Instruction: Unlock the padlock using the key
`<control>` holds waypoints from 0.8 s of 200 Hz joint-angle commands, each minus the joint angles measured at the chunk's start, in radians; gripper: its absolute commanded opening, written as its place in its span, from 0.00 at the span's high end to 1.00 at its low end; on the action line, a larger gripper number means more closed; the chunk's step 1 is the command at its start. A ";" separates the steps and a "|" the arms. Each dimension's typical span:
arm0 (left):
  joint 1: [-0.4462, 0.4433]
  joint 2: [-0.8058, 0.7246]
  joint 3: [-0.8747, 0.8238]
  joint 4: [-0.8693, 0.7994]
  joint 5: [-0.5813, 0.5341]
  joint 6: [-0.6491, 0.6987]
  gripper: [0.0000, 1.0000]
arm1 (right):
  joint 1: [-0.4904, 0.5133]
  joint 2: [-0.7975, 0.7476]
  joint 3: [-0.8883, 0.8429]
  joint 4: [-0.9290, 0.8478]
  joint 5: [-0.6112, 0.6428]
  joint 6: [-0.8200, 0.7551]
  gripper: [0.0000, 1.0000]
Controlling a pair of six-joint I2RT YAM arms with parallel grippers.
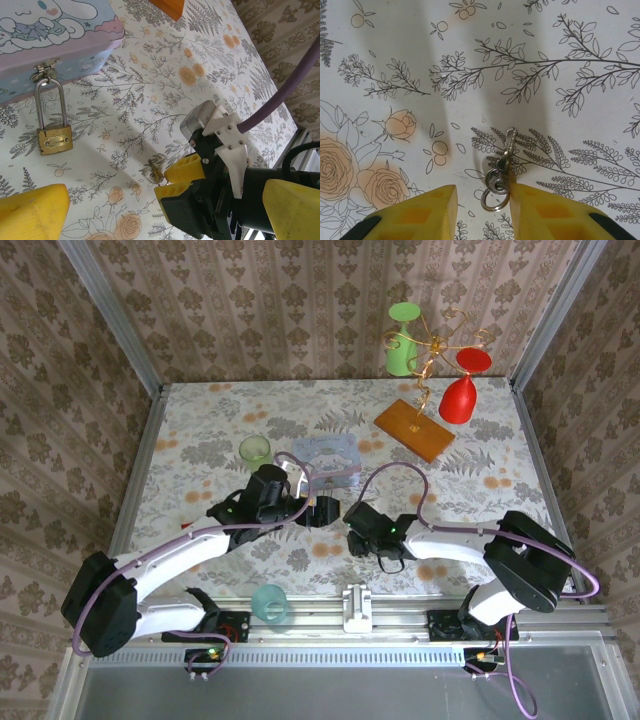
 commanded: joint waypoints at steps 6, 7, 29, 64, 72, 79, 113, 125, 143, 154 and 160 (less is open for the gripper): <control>-0.009 0.010 -0.012 0.026 -0.011 -0.015 0.00 | 0.015 0.030 0.025 -0.070 0.080 0.025 0.66; -0.009 0.011 -0.012 0.026 -0.011 -0.015 0.00 | 0.015 0.030 0.025 -0.072 0.081 0.026 0.66; -0.009 0.015 -0.009 0.030 -0.010 -0.016 0.00 | 0.017 0.034 0.020 -0.075 0.088 0.040 0.68; -0.009 0.019 -0.011 0.031 -0.011 -0.017 0.00 | 0.017 0.049 0.014 -0.059 0.098 0.047 0.72; -0.009 0.019 -0.011 0.031 -0.011 -0.018 0.00 | 0.016 0.049 0.011 -0.053 0.097 0.050 0.75; -0.009 0.019 -0.012 0.032 -0.011 -0.018 0.00 | 0.016 0.046 0.009 -0.053 0.096 0.053 0.76; -0.008 0.020 -0.018 0.035 -0.011 -0.022 0.00 | 0.016 0.049 0.015 -0.065 0.097 0.049 0.78; -0.009 0.022 -0.017 0.036 -0.008 -0.025 0.00 | 0.017 0.048 0.017 -0.064 0.092 0.049 0.76; -0.009 0.020 -0.015 0.035 -0.006 -0.027 0.00 | 0.016 0.048 0.017 -0.052 0.083 0.057 0.67; -0.009 0.020 -0.015 0.036 -0.006 -0.025 0.00 | 0.017 0.050 0.018 -0.040 0.081 0.060 0.65; -0.009 0.020 -0.015 0.037 -0.006 -0.026 0.00 | 0.016 0.055 0.021 -0.039 0.083 0.060 0.66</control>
